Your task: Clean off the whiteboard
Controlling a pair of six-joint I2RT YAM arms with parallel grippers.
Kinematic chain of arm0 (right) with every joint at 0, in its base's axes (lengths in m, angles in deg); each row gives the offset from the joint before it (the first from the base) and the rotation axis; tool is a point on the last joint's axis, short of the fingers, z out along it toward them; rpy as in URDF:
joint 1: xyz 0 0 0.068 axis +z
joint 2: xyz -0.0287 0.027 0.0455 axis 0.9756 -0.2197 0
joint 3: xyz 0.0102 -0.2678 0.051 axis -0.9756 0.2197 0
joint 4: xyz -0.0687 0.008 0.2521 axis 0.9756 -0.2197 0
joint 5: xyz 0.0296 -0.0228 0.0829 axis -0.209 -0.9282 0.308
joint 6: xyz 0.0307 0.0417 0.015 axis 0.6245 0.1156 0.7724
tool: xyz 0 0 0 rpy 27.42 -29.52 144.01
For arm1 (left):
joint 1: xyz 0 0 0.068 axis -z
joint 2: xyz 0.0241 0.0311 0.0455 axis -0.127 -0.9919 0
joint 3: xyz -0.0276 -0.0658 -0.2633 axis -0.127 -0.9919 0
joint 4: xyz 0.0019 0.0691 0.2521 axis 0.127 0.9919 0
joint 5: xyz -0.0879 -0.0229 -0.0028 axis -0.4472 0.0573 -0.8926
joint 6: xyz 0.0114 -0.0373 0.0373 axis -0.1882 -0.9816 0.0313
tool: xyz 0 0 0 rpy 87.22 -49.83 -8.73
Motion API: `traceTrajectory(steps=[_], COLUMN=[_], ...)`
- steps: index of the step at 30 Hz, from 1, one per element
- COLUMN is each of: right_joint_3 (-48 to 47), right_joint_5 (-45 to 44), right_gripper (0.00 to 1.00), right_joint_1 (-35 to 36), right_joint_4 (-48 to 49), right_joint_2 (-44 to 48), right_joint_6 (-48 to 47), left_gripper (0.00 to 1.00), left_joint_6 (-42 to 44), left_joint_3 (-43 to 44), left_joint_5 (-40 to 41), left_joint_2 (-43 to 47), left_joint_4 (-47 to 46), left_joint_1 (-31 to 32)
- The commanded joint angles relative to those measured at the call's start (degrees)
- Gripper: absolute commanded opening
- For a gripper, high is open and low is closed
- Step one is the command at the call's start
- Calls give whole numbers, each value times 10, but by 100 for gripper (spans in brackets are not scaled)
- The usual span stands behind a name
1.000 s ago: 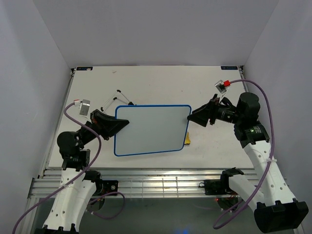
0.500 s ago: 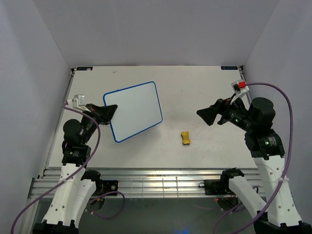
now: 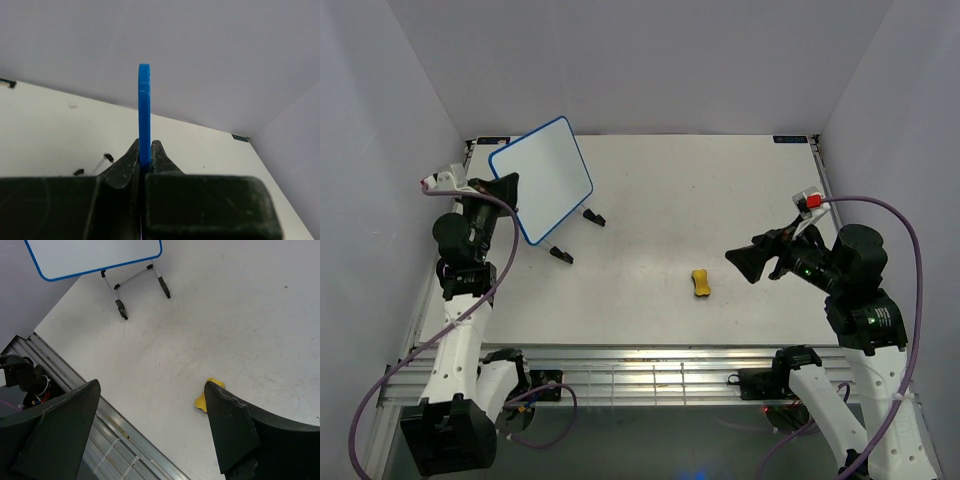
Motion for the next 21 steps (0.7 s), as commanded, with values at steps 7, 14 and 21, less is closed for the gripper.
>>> traceTrajectory(steps=[7,14,21], right_joint_3=[18,33,45], right_joint_5=[36,45,56], right_gripper=[90,90,90], right_joint_1=[0,9,15], right_joint_4=[23,34,47], right_joint_2=[31,47,53], right_joint_6=[-5,-5,-3], left_gripper=[0,0,0], left_joint_6=[89,95,59], left_joint_3=[99,112,44], left_joint_5=[-87,-149,-161], left_joint_2=[-56,-110,-133], left_joint_4=[-103,-118,-207], left_joint_1=[-28,-44,-62])
